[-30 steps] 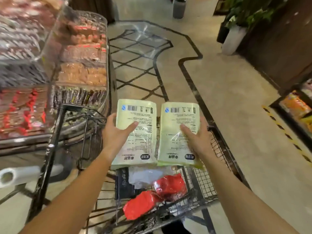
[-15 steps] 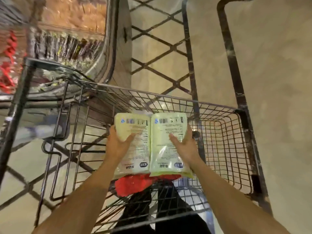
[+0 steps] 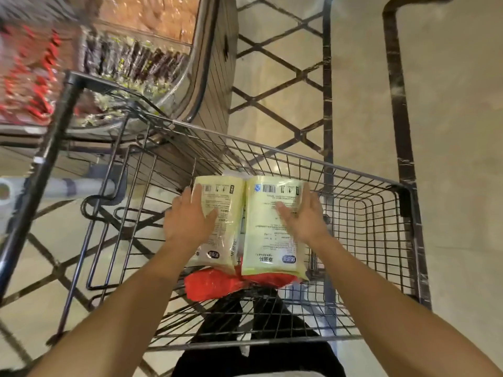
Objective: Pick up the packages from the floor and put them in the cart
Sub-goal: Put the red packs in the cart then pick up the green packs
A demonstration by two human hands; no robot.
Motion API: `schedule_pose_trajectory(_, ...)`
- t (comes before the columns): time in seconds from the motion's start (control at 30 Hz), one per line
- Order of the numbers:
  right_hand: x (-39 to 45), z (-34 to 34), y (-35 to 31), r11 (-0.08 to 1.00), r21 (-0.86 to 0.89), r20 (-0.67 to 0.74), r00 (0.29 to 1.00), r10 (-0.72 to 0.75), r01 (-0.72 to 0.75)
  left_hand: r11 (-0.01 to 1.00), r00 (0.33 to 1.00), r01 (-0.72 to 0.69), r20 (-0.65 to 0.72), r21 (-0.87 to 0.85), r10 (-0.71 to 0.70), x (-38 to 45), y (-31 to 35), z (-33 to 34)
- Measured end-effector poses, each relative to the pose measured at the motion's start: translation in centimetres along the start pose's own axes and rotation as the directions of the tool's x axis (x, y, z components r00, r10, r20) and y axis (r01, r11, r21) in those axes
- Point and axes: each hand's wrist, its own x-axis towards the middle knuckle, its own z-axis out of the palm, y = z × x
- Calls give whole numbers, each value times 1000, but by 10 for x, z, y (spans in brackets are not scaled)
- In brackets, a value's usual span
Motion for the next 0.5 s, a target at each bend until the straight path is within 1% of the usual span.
schedule_pose_trajectory(0.07,0,-10,-11,988,-129,-51,994,-95,88,993,996,-84,-32,79,87,-5,0,-13)
schedule_pose_trajectory(0.13,-1,-21,-31,955,-235,-67,977,-200,179,982,986,-139,-74,128,149,-11,-1,-31)
schedule_pose_trajectory(0.23,-7,-35,-72,858,-384,-73,915,-396,340,963,963,-167,-173,213,206,-20,-11,-65)
schedule_pose_trajectory(0.37,-27,-37,-147,691,-512,-4,803,-596,510,969,934,-114,-310,218,179,-41,-43,-117)
schedule_pose_trajectory(0.5,-61,-23,-228,532,-589,55,688,-724,608,966,895,-24,-424,257,135,-76,-103,-168)
